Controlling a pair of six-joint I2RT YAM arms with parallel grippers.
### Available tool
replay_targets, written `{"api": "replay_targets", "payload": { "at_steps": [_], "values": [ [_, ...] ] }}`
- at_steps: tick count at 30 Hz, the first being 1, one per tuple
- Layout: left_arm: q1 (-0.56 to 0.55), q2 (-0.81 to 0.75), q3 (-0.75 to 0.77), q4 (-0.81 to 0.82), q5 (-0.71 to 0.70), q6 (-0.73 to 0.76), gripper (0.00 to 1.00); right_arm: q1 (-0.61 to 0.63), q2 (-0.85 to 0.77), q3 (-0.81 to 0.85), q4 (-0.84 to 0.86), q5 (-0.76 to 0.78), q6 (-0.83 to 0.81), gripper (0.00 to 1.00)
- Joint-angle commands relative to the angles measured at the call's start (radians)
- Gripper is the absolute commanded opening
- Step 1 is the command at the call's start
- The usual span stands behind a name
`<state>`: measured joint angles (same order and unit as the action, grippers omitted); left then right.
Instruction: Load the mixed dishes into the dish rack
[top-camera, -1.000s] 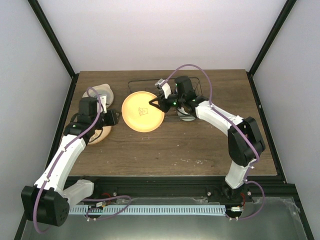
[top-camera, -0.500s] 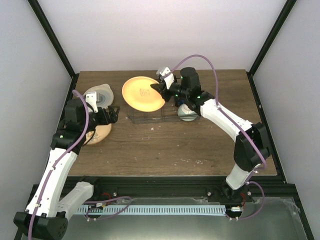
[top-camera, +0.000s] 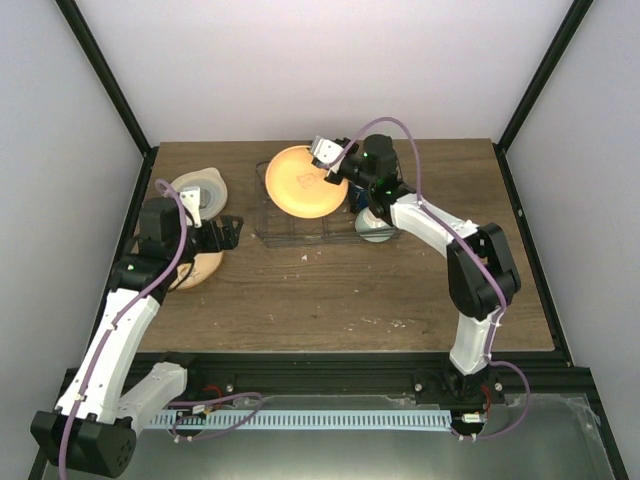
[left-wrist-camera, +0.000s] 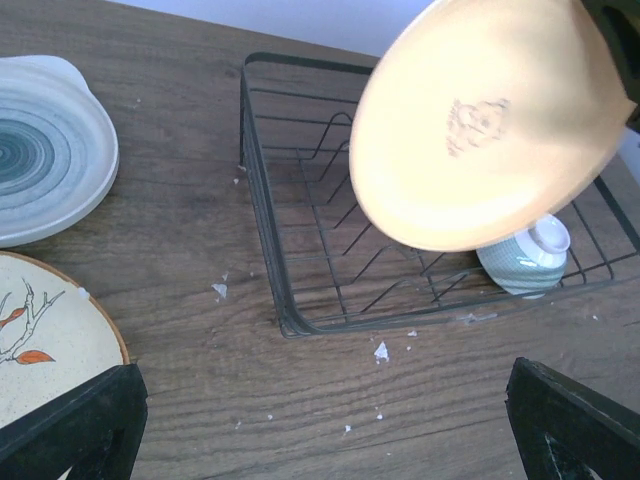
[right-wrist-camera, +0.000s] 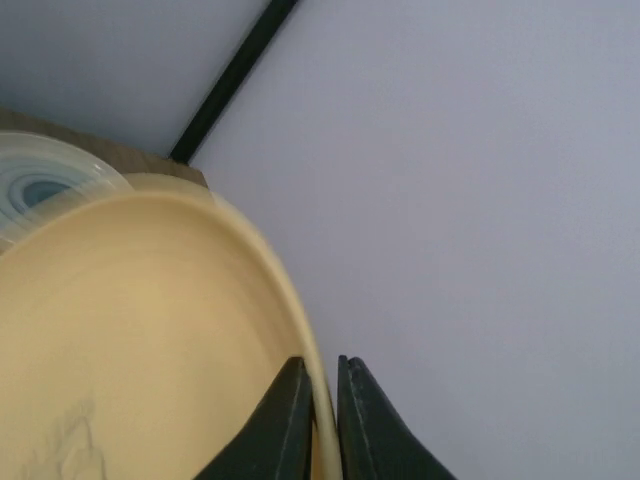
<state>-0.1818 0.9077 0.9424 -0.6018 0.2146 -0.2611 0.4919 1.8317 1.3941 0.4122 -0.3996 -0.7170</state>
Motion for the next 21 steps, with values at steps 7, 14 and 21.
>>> {"api": "replay_targets", "payload": {
  "at_steps": [7,14,21],
  "values": [
    [0.001,0.059,-0.012,0.051,0.006,0.022,1.00,-0.037,0.092,0.115,0.082,-0.056,-0.117,0.01],
    [0.002,0.071,-0.010,0.068,0.015,0.016,1.00,-0.047,0.101,0.122,0.168,-0.040,-0.138,0.01],
    [0.001,0.088,-0.017,0.089,0.022,0.014,1.00,-0.049,0.138,0.082,0.408,-0.064,-0.223,0.01]
  ]
}}
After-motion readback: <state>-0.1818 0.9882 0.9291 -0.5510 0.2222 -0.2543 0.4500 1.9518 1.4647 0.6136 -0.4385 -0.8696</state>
